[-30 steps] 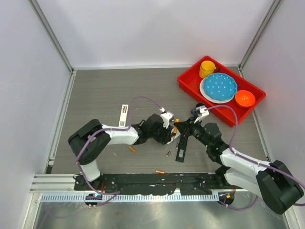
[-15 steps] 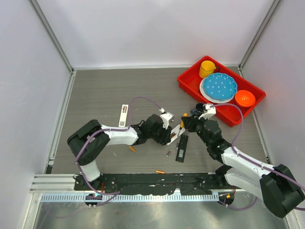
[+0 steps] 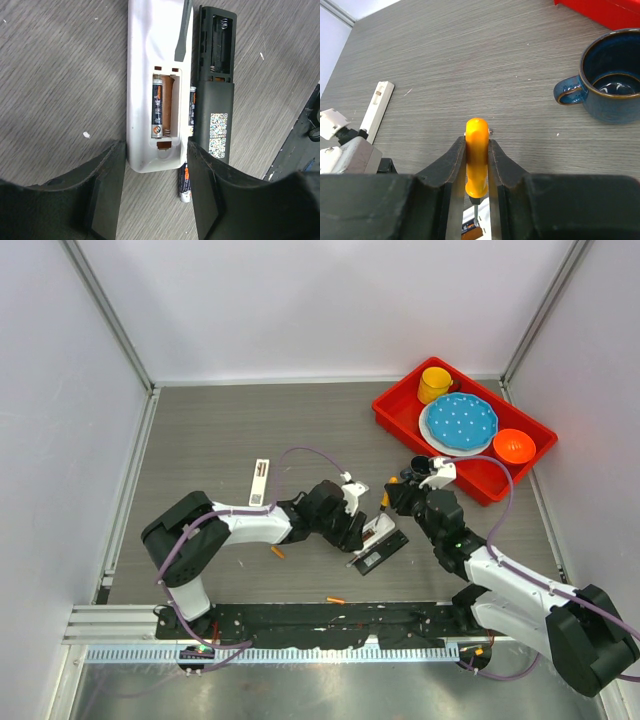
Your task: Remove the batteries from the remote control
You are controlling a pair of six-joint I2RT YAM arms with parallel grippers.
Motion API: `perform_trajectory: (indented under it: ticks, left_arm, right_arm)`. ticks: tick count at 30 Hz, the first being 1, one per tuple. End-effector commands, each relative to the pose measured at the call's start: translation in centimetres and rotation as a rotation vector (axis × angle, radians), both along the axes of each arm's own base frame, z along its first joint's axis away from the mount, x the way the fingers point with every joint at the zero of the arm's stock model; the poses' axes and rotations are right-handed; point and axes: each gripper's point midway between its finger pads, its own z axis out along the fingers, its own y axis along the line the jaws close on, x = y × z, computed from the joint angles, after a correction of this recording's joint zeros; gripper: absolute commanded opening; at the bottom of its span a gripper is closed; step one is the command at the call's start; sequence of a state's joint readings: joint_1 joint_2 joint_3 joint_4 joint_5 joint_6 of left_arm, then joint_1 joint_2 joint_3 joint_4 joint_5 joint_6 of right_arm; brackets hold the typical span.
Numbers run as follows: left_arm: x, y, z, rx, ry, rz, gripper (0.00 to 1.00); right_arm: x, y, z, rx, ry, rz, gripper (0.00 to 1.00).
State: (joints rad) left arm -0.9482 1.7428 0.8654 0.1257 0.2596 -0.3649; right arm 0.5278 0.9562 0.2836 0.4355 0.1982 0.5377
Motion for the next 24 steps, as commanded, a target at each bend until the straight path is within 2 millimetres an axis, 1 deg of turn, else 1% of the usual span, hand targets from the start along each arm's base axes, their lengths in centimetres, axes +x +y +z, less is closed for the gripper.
perform_trajectory:
  ticks: [1, 2, 3, 4, 5, 7, 8, 9, 12, 17, 19, 24]
  left_arm:
    - [-2.7, 2.8, -3.4, 0.154, 0.132, 0.003, 0.54]
    - [-2.4, 2.9, -3.3, 0.161, 0.125, 0.018, 0.52]
    - [-2.3, 3.1, -3.5, 0.174, 0.122, 0.03, 0.45]
    - [-1.8, 3.4, -3.6, 0.19, 0.106, 0.055, 0.42]
    - [-1.4, 3.4, -3.7, 0.199, 0.096, 0.069, 0.41]
    - [-0.8, 3.6, -3.7, 0.223, 0.08, 0.096, 0.42]
    - [-0.6, 3.4, -3.5, 0.218, 0.075, 0.097, 0.44]
    - [-0.4, 3.1, -3.1, 0.205, 0.067, 0.093, 0.49]
    - [-0.1, 2.3, -2.1, 0.174, 0.055, 0.085, 0.5]
    - [0.7, 1.6, -0.5, 0.099, 0.057, 0.103, 0.45]
    - [1.4, 1.9, -0.1, 0.079, 0.065, 0.128, 0.45]
    - [1.8, 1.4, 1.0, 0.04, 0.06, 0.117, 0.58]
  right_arm:
    - [1.1, 0.4, 3.1, 0.051, -0.062, -0.012, 0.01]
    - [1.1, 0.3, 3.1, 0.048, -0.061, -0.014, 0.01]
    - [1.0, 0.3, 3.0, 0.044, -0.061, -0.015, 0.01]
    - [1.0, 0.2, 3.0, 0.043, -0.062, -0.017, 0.01]
    - [0.9, 0.2, 3.0, 0.042, -0.063, -0.016, 0.01]
    - [0.9, 0.1, 3.0, 0.042, -0.063, -0.018, 0.01]
    - [0.9, 0.2, 3.0, 0.042, -0.063, -0.015, 0.01]
    - [0.9, 0.1, 3.0, 0.043, -0.064, -0.015, 0.01]
    - [0.8, 0.3, 3.1, 0.044, -0.062, -0.006, 0.01]
    - [0.8, 0.5, 2.9, 0.049, -0.055, 0.001, 0.01]
    - [0.8, 0.5, 3.0, 0.05, -0.057, 0.001, 0.01]
    - [0.8, 0.5, 3.2, 0.053, -0.062, 0.001, 0.01]
